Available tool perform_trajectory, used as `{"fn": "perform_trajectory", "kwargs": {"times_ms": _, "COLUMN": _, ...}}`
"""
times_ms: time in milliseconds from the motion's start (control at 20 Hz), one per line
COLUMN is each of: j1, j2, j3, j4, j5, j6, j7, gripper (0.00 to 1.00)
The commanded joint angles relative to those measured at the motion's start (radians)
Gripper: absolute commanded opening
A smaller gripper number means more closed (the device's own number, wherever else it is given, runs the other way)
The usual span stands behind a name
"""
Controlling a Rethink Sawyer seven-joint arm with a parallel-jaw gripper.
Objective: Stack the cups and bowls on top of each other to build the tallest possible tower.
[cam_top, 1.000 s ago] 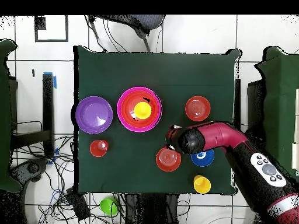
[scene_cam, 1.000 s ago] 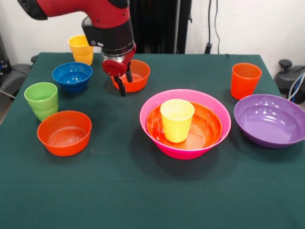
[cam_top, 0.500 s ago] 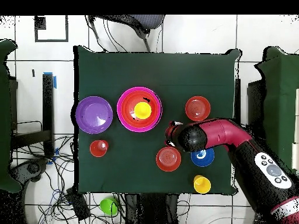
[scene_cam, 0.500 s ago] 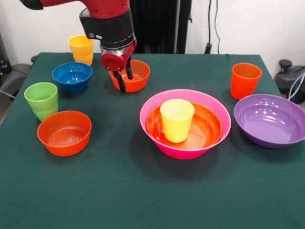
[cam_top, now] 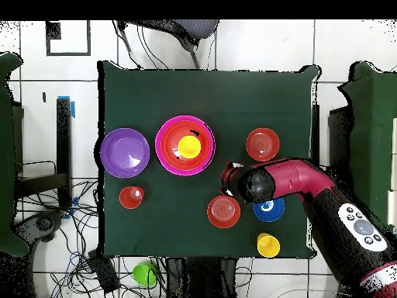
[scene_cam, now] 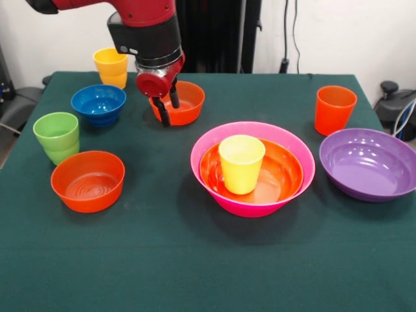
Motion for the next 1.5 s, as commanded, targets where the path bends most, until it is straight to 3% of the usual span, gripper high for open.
{"fn": "perform_trajectory", "kwargs": {"times_ms": 50, "j1": 0.059, "j2": 0.035, "j3": -0.067, "j4": -0.025, "j5": -0.126, "j6": 0.125, "j7": -0.192, "gripper": 1.0}}
{"fn": "perform_trajectory", "kwargs": {"times_ms": 500, "j1": 0.081, "j2": 0.031, "j3": -0.082, "j4": -0.037, "j5": -0.155, "j6": 0.149, "j7": -0.183, "gripper": 1.0}}
{"fn": "perform_trajectory", "kwargs": {"times_ms": 1500, "j1": 0.045, "j2": 0.004, "j3": -0.028, "j4": -0.02, "j5": -0.097, "j6": 0.18, "j7": -0.2, "gripper": 1.0}}
